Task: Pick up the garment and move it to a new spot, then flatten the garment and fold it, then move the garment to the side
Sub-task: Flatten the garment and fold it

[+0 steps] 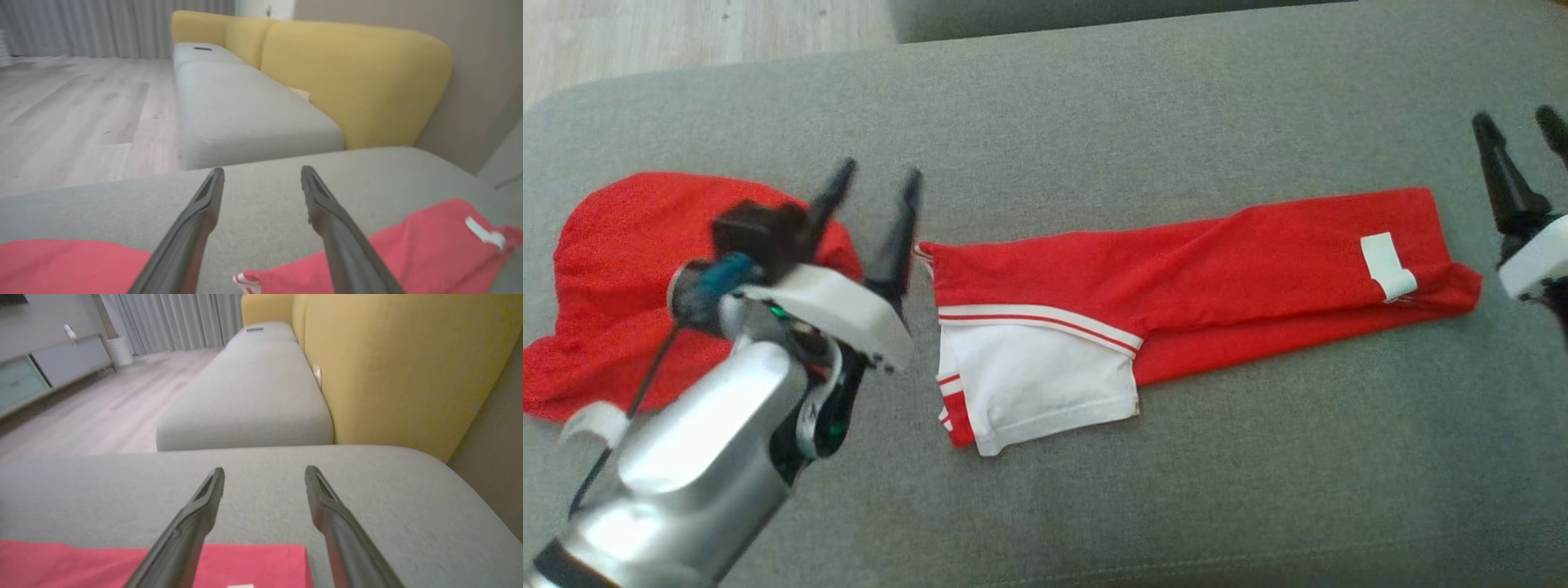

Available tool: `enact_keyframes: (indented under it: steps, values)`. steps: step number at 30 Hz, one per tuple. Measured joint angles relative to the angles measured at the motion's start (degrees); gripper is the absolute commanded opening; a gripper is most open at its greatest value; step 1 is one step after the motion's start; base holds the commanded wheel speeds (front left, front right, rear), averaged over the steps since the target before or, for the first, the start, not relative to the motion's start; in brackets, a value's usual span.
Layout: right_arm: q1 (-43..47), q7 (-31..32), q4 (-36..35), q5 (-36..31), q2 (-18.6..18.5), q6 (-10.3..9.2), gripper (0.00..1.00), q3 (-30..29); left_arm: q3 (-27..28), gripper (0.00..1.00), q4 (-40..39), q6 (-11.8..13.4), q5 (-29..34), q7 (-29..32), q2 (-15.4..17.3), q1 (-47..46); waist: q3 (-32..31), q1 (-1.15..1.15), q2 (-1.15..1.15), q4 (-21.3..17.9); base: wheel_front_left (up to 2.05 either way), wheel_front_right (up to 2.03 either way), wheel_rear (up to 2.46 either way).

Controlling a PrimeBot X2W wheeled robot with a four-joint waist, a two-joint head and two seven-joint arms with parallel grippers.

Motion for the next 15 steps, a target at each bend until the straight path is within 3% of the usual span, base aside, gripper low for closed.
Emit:
enact_keyframes:
  steps: [2,6,15]
  values:
    - [1.2,-4.1,-1.3,-1.3,1.8,0.00,1.00,-1.9,6.9,1.00,-2.0,0.2,2.3,0.0,-2.5,2.7,-0.3,0.00,0.00,0.1,0.00,0.00,0.00]
    - [4.6,-10.3,-3.4,-5.7,5.9,0.00,1.00,-4.7,19.9,1.00,-5.2,-4.8,7.9,-0.3,-10.2,10.3,-0.9,0.00,0.00,0.3,0.00,0.00,0.00]
    - [12.9,-13.1,-6.0,-16.4,15.8,0.00,1.00,-9.4,32.9,1.00,-1.7,-13.3,22.6,-0.4,-19.8,24.3,-2.1,-0.01,0.00,-0.5,0.00,0.00,0.00]
